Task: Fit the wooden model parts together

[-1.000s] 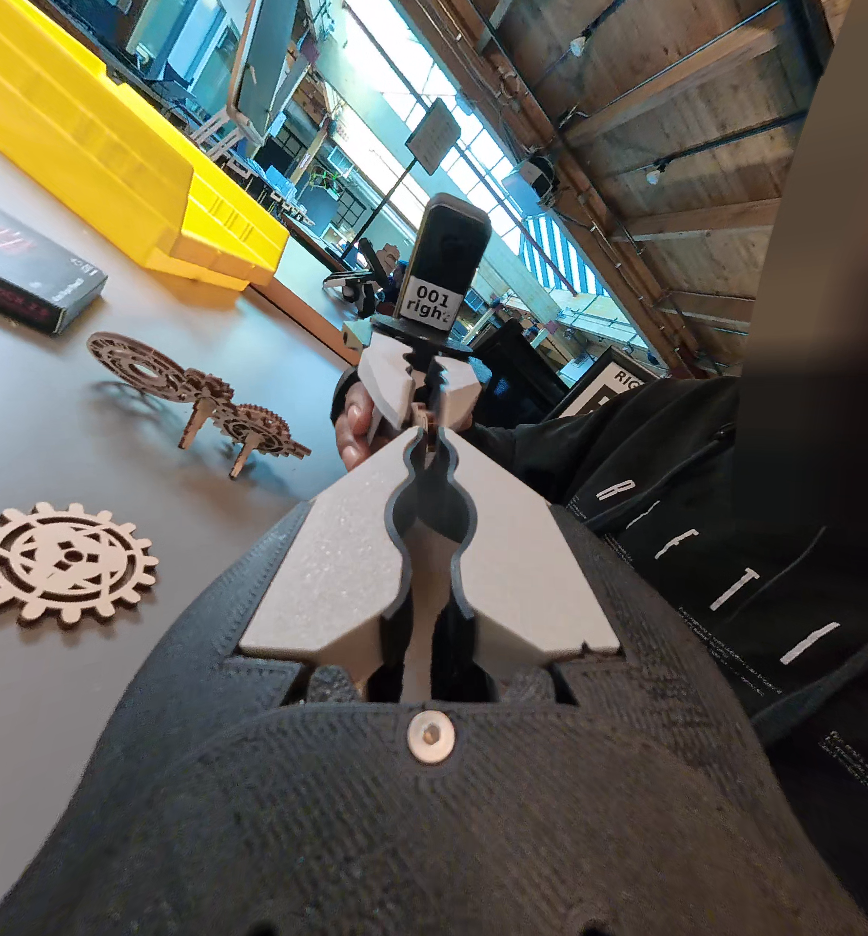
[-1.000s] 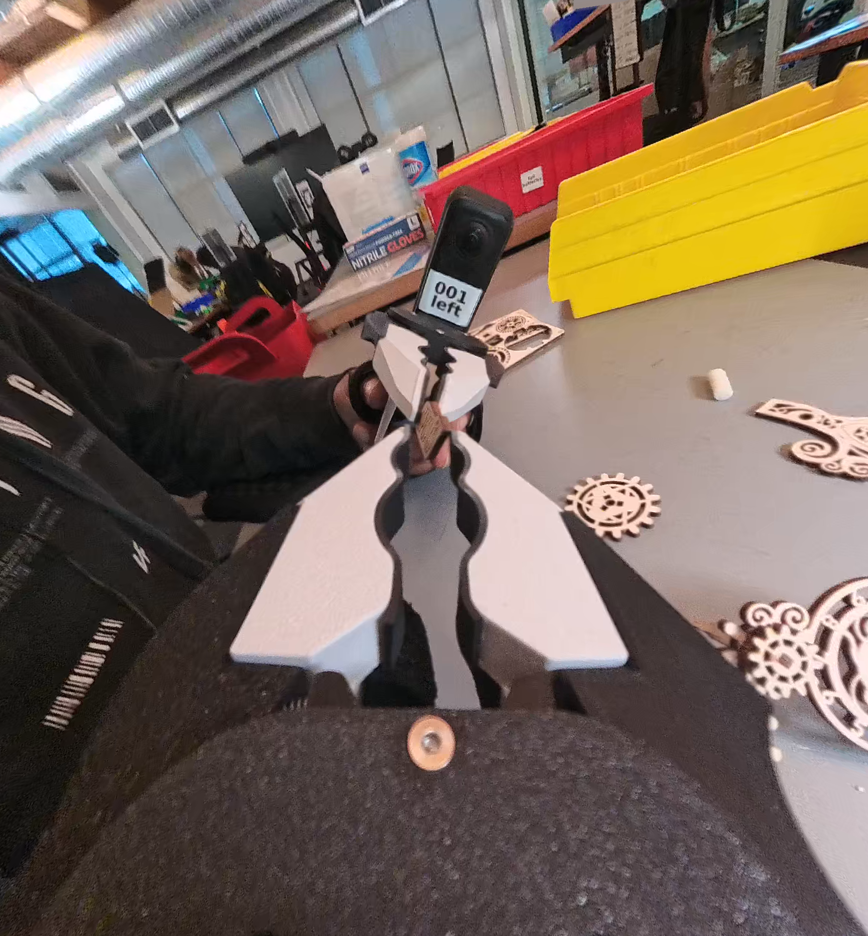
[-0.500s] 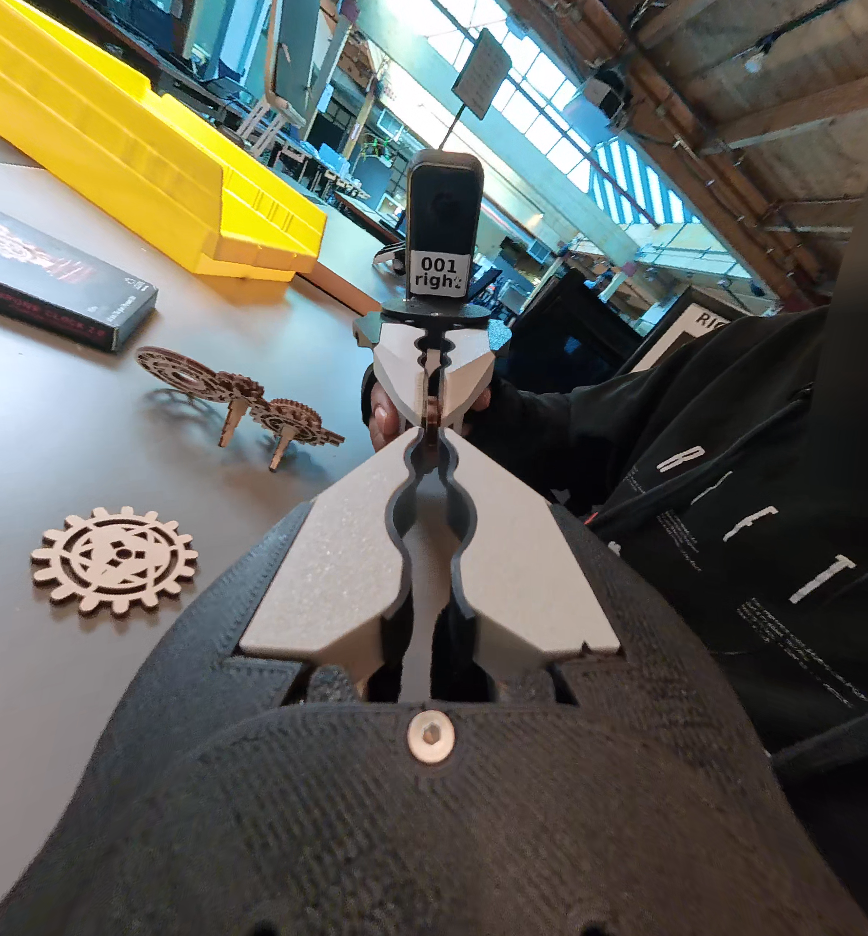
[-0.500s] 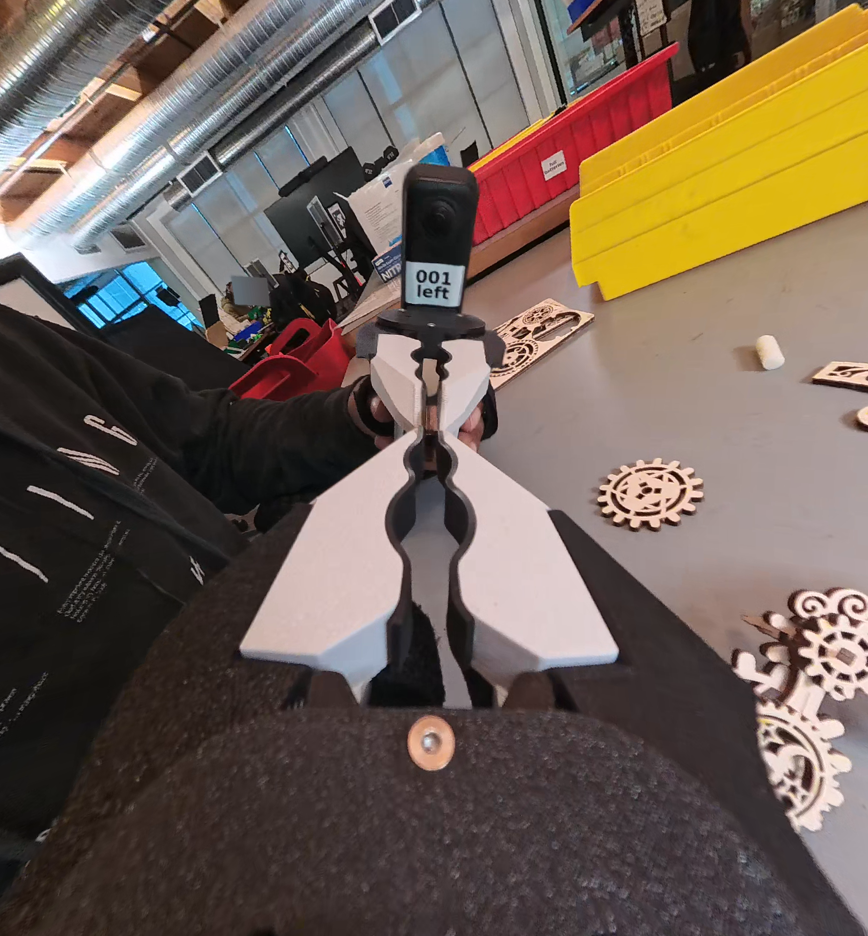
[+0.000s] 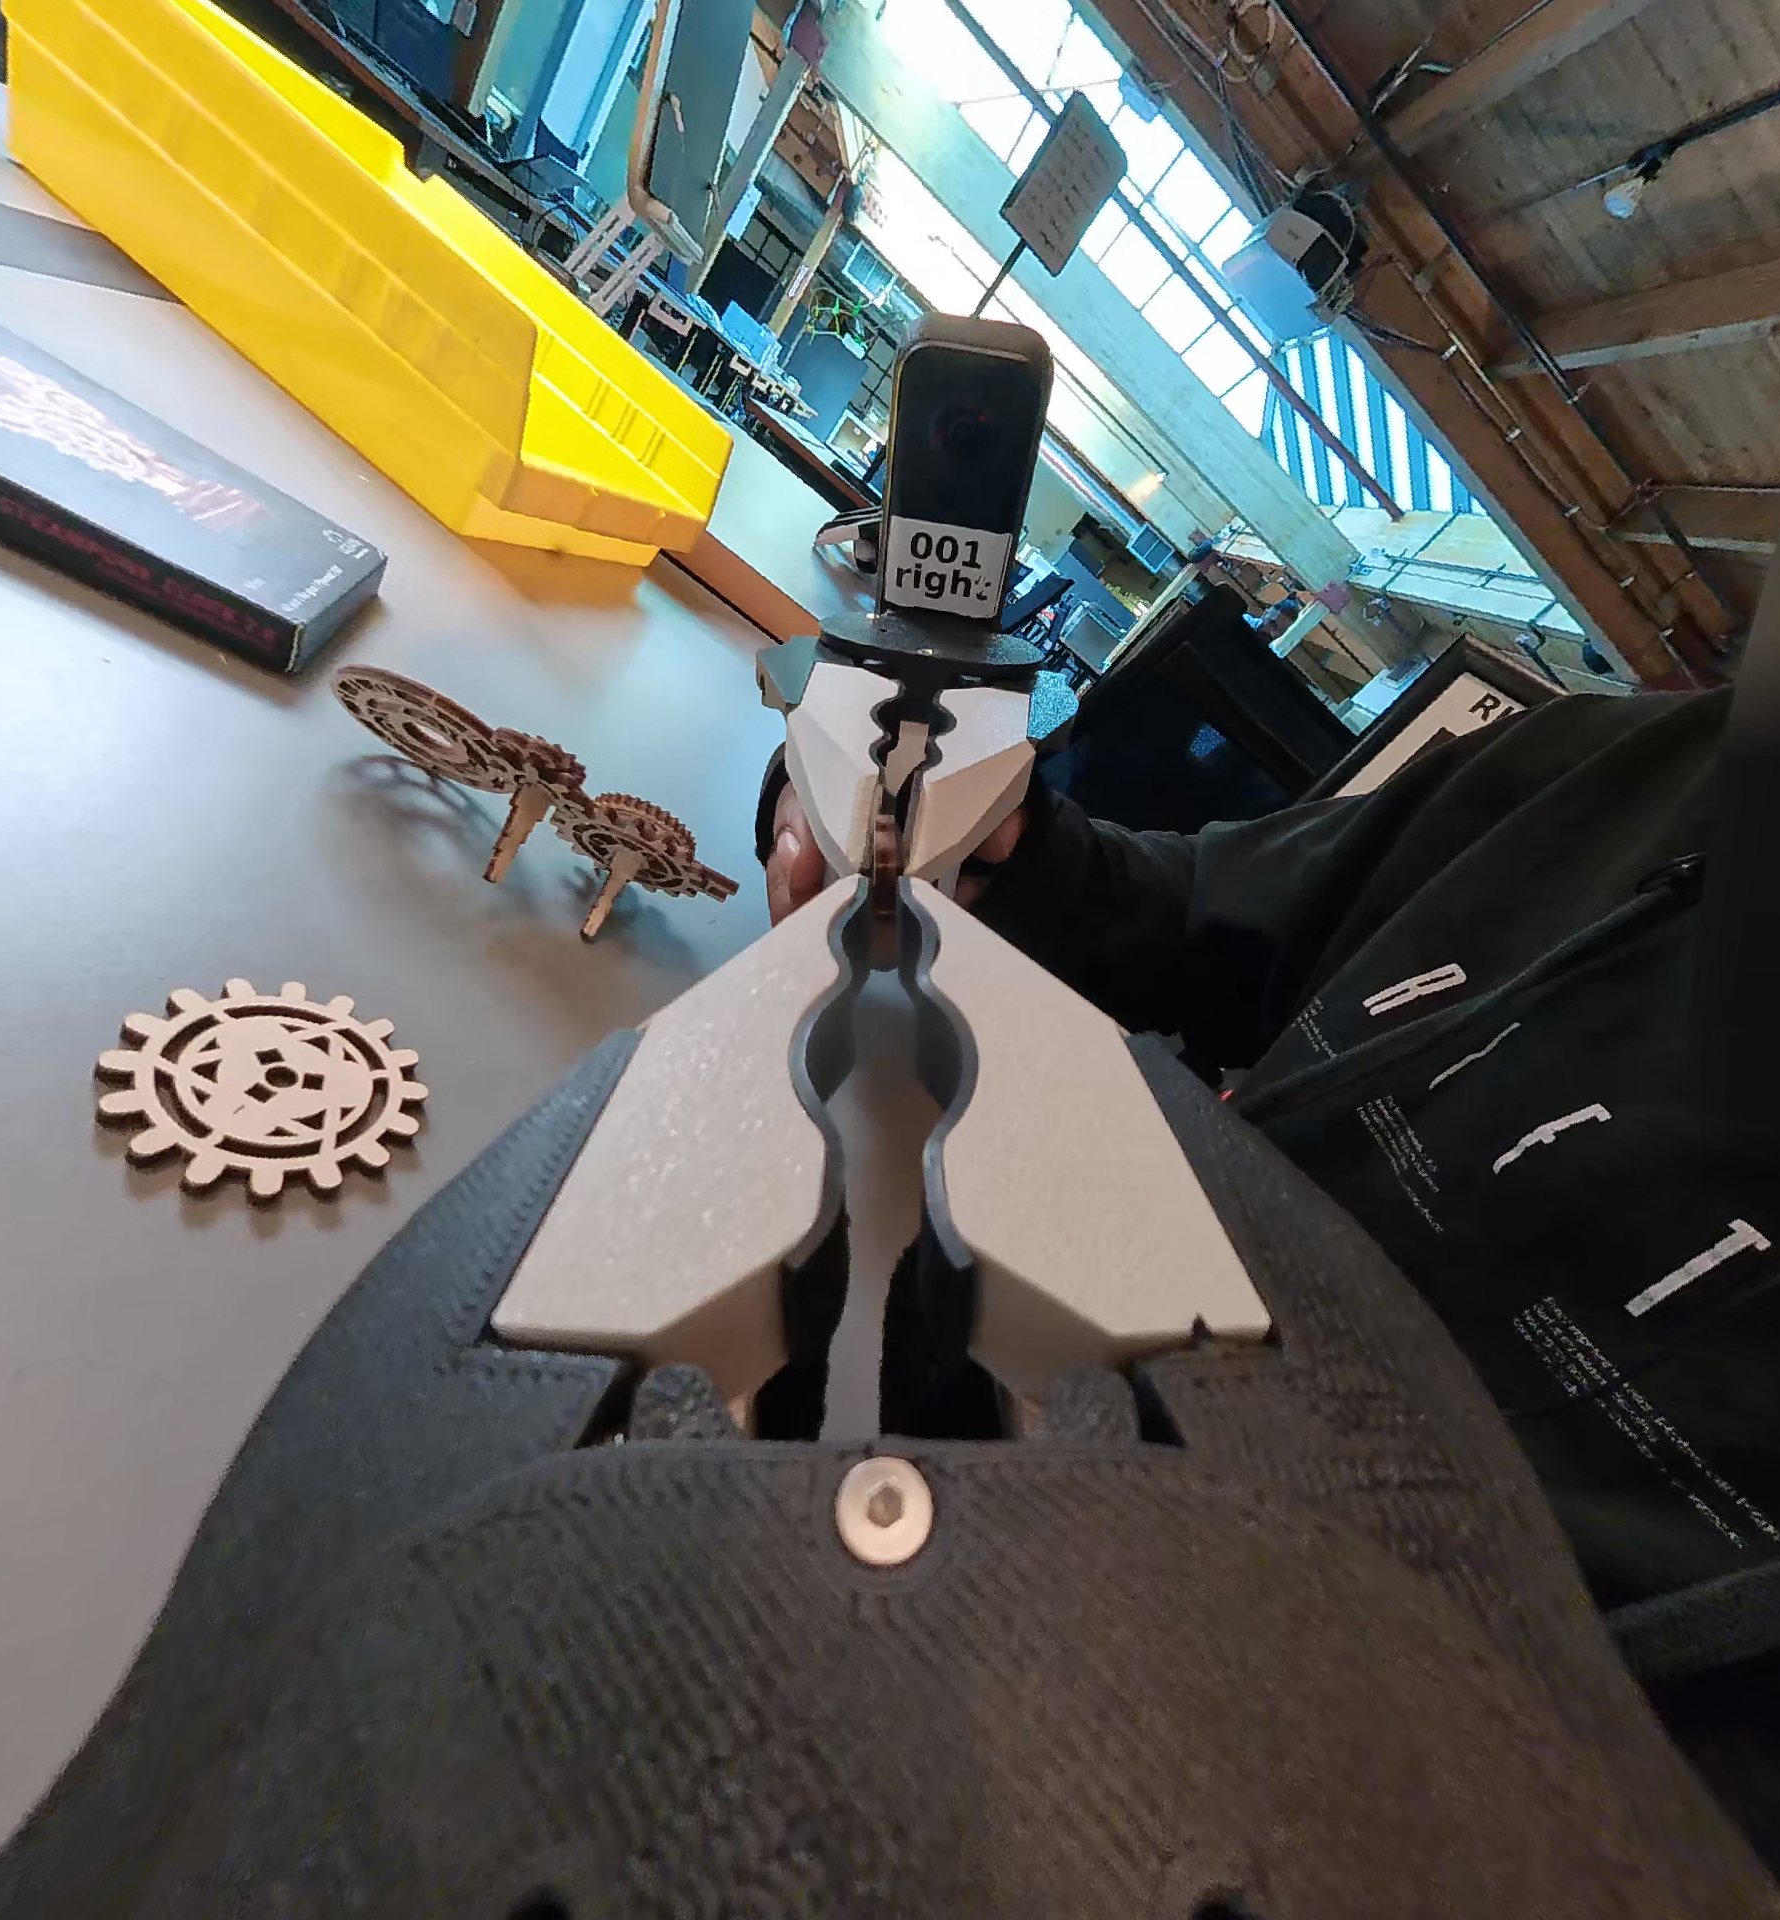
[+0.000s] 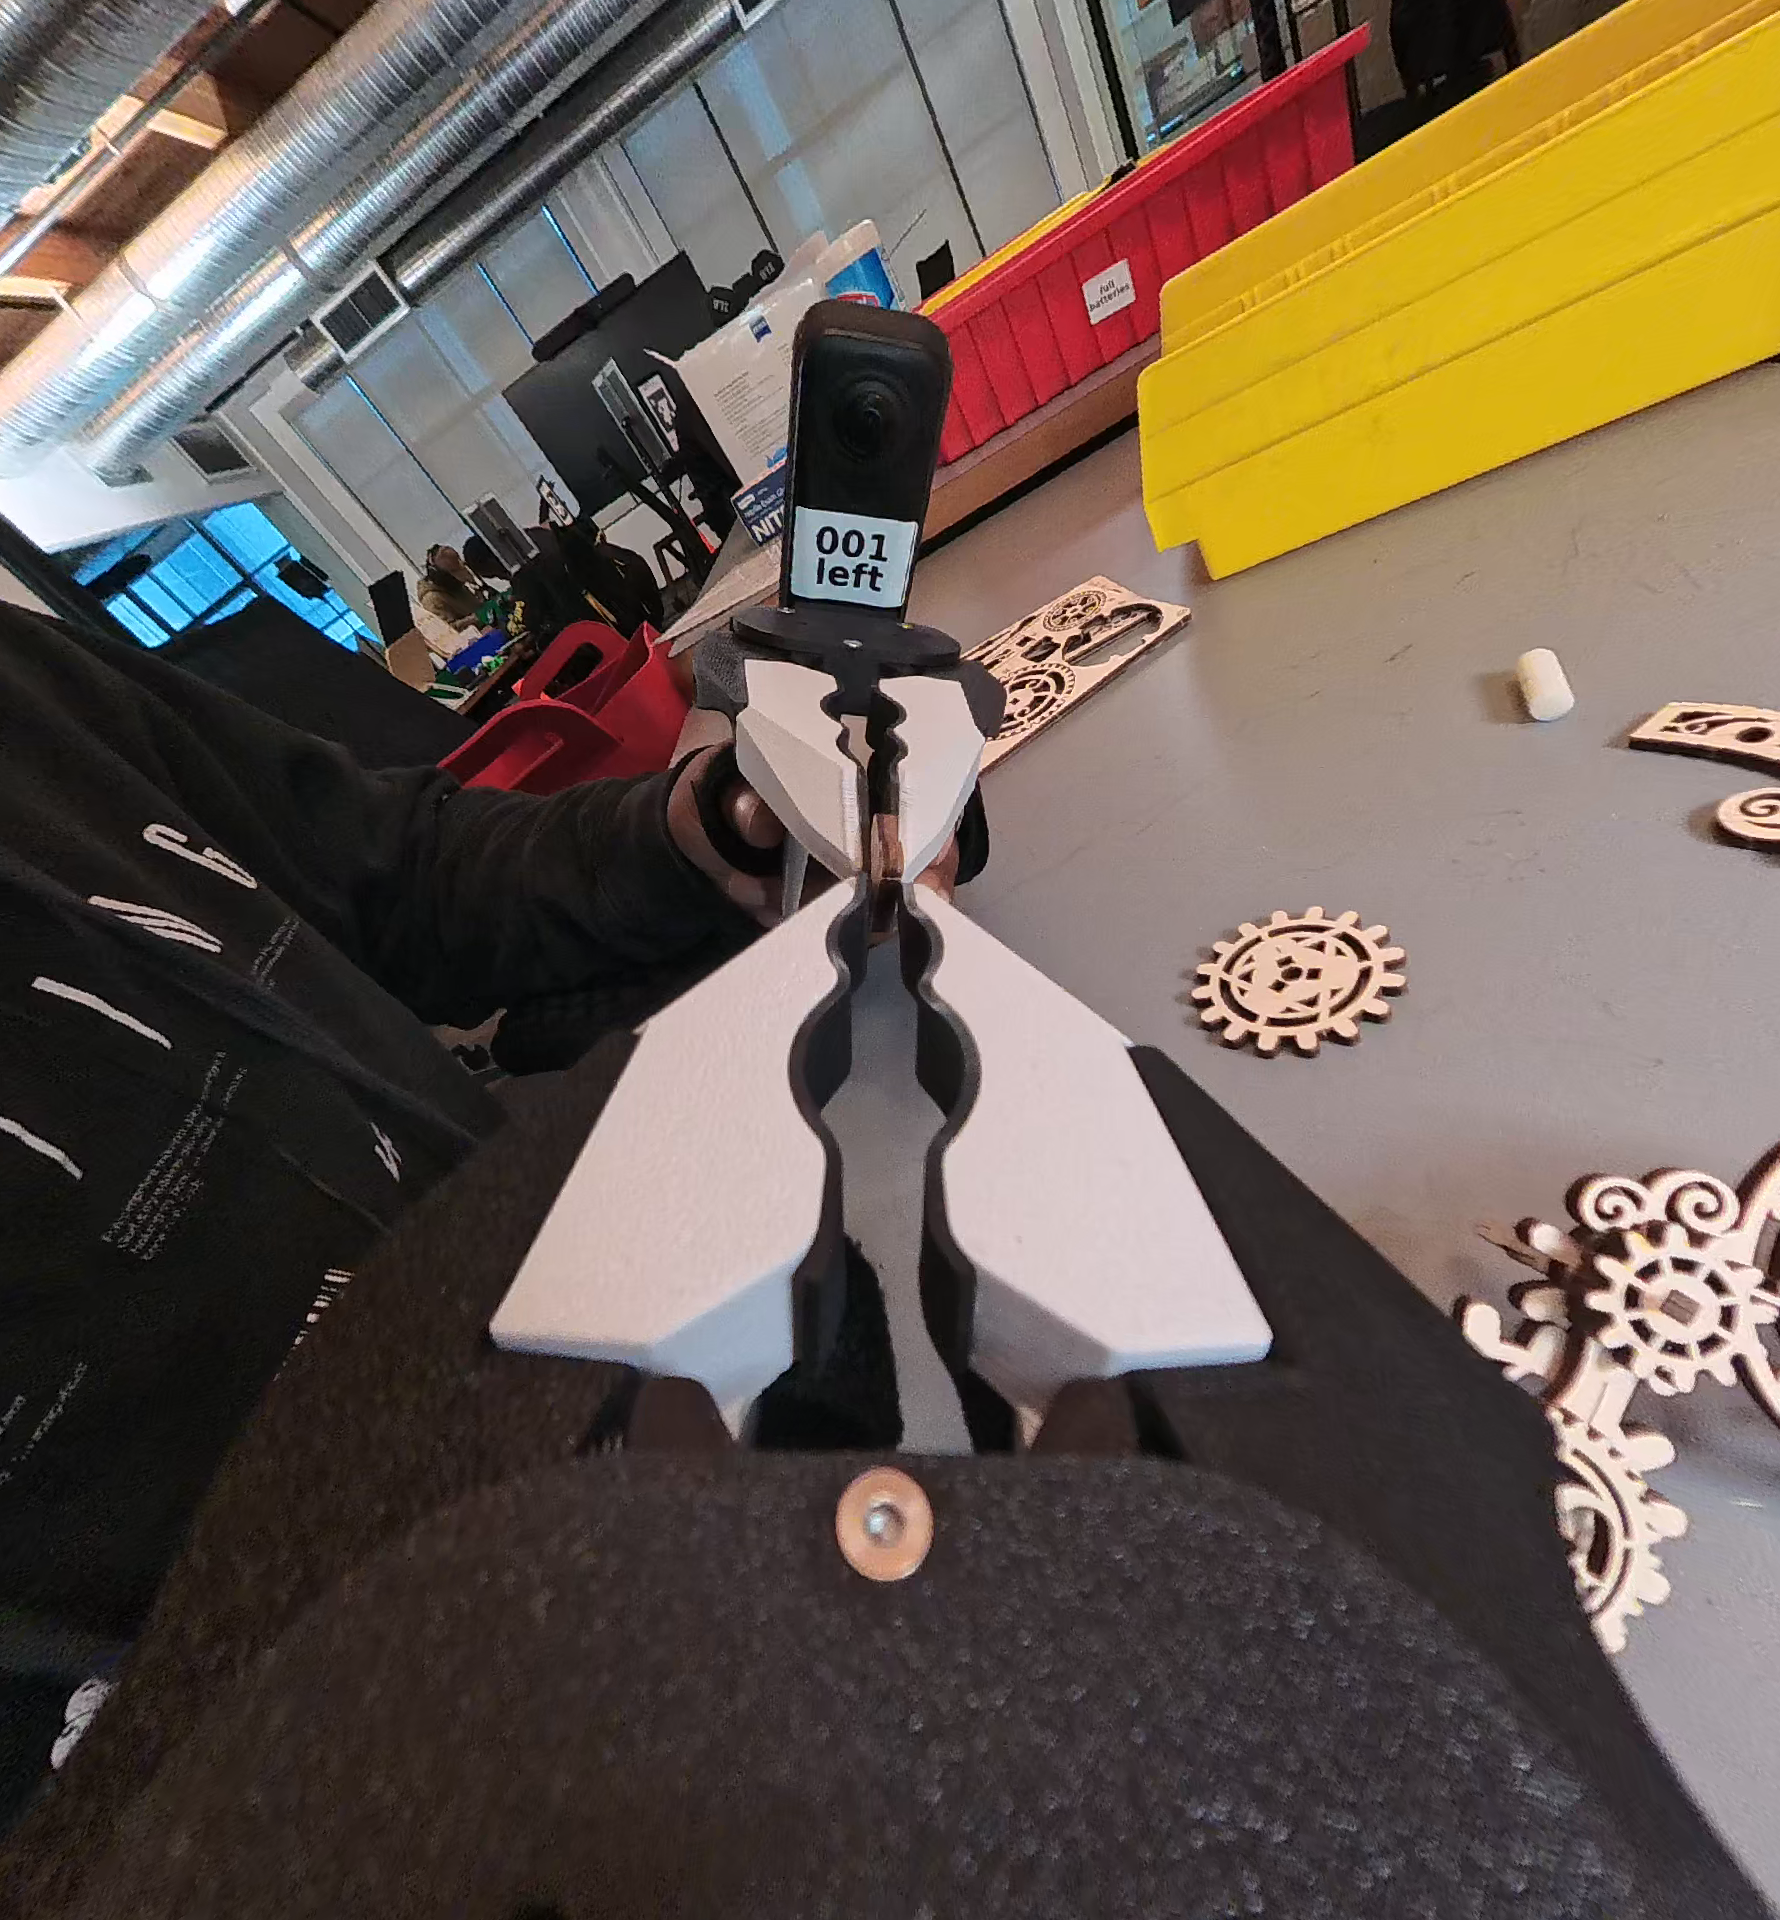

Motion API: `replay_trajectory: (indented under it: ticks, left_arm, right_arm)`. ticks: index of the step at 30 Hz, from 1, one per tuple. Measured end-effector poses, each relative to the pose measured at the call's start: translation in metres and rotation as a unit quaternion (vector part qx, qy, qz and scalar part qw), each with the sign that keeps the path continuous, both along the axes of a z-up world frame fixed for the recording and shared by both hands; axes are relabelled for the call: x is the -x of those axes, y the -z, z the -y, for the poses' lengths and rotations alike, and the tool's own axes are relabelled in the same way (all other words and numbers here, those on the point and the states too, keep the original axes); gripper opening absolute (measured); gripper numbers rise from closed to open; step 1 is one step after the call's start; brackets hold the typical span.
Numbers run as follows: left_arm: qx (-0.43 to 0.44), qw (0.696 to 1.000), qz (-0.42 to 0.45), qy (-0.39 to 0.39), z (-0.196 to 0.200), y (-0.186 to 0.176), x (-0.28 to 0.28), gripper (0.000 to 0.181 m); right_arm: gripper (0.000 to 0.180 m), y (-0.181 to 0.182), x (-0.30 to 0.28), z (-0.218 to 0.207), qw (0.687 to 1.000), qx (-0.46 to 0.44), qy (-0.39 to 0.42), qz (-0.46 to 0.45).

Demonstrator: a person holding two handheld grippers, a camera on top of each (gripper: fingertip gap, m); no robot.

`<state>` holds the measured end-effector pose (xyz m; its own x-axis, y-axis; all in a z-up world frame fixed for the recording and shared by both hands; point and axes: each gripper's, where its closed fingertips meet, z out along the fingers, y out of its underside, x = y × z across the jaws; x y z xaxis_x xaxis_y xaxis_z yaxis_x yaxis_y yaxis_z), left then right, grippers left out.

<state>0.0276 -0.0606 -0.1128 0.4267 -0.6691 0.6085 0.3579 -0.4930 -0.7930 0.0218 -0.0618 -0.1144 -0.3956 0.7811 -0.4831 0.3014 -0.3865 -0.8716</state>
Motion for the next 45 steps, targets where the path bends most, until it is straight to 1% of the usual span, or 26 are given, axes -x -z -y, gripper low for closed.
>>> replay_trajectory:
  ticks: [12,24,28,34,38,40,43,45]
  left_arm:
    - [0.006,1.0,-0.007,-0.009,-0.002,0.002,0.001,0.001]
    - [-0.01,0.999,-0.044,-0.029,-0.001,0.001,-0.002,0.002]
    - [-0.018,0.996,-0.078,-0.04,-0.001,0.003,-0.002,0.002]
    - [-0.02,0.99,-0.127,-0.057,-0.002,0.013,-0.001,0.002]
    - [-0.016,0.989,-0.134,-0.053,-0.002,0.018,-0.003,0.003]
    - [-0.012,0.993,-0.113,-0.043,-0.001,0.014,-0.003,0.002]
    - [-0.004,0.999,-0.041,-0.031,-0.002,0.002,-0.003,0.002]
    - [-0.006,0.999,-0.034,-0.027,-0.001,-0.001,-0.003,0.001]
  right_arm:
    - [0.002,0.003,0.0,-0.003,1.0,0.002,0.003,0.012]
    - [0.002,0.001,-0.001,-0.003,0.999,0.02,-0.004,0.026]
    - [0.001,0.004,-0.001,-0.003,1.0,-0.009,0.001,0.03]
    - [0.002,0.013,0.001,-0.005,0.997,-0.06,0.031,0.043]
    - [0.002,0.017,0.0,-0.005,0.995,-0.076,0.042,0.047]
    - [0.002,0.015,-0.001,-0.003,0.996,-0.074,0.033,0.036]
    - [0.002,0.001,-0.002,-0.004,1.0,-0.015,0.007,0.003]
    - [0.003,-0.002,-0.002,-0.003,1.0,0.003,-0.004,-0.003]
